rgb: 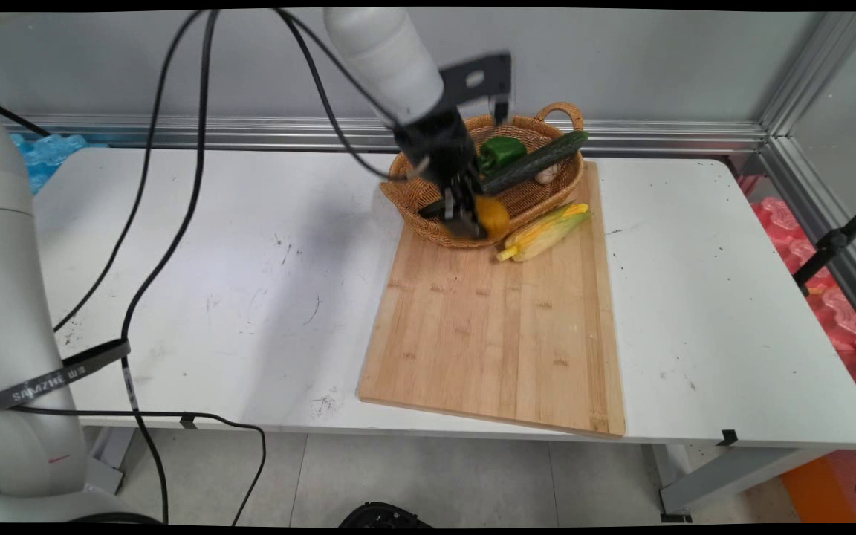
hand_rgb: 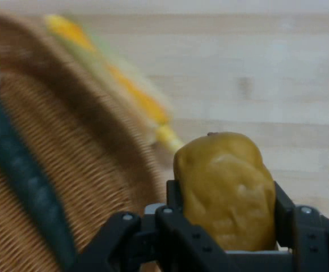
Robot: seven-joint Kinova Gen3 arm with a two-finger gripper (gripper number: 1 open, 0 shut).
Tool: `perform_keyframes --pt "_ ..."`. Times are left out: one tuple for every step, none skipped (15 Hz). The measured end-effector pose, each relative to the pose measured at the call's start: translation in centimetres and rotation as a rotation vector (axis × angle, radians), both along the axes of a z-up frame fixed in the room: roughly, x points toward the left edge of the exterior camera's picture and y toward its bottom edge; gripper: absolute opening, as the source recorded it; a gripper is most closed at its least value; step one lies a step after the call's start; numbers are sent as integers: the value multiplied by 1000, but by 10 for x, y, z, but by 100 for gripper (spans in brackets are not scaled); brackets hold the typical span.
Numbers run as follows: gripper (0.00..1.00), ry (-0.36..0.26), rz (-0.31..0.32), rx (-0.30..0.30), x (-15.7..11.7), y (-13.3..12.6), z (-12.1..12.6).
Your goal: Place the picked object in the vegetable basket
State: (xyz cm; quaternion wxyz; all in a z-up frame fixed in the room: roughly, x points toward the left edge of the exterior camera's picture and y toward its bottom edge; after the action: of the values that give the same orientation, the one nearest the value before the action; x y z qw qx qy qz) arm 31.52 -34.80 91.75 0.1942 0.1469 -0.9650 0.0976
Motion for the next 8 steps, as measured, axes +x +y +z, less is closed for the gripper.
perform_keyframes --pt "0 7 48 -11 5 -4 7" --pt "0 16 104 -24 12 -9 14" --pt "0 23 150 -35 18 -14 19" --pt "0 28 188 -43 23 -18 21" --pt "0 34 237 -54 29 -24 24" --pt "0 41 286 -66 35 -30 25" --pt "0 49 334 -77 41 -38 25" --pt "0 54 360 -82 44 -42 24"
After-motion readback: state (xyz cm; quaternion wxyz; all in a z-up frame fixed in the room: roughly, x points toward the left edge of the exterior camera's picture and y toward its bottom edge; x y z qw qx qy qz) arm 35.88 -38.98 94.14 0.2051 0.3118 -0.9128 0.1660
